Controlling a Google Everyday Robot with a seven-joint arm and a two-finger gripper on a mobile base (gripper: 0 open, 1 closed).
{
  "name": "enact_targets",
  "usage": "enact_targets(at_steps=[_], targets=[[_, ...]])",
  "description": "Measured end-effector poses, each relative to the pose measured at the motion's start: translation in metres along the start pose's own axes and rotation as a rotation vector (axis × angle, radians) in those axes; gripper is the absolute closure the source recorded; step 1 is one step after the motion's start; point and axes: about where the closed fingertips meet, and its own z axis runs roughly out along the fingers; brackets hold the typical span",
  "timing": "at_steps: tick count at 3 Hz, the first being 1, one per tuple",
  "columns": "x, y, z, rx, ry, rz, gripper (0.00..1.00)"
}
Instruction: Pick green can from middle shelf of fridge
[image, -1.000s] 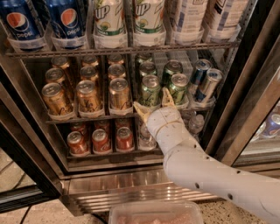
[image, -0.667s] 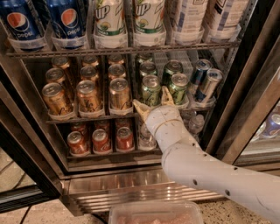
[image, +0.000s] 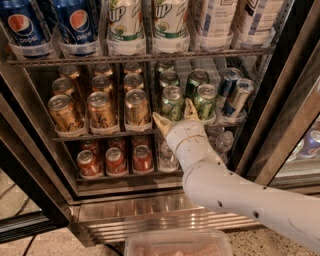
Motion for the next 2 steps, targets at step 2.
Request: enact_targets(at_steps=[2], targets=[[0.0033,-0.0031,0.0075,0.02,0.001,0.015,0.39]])
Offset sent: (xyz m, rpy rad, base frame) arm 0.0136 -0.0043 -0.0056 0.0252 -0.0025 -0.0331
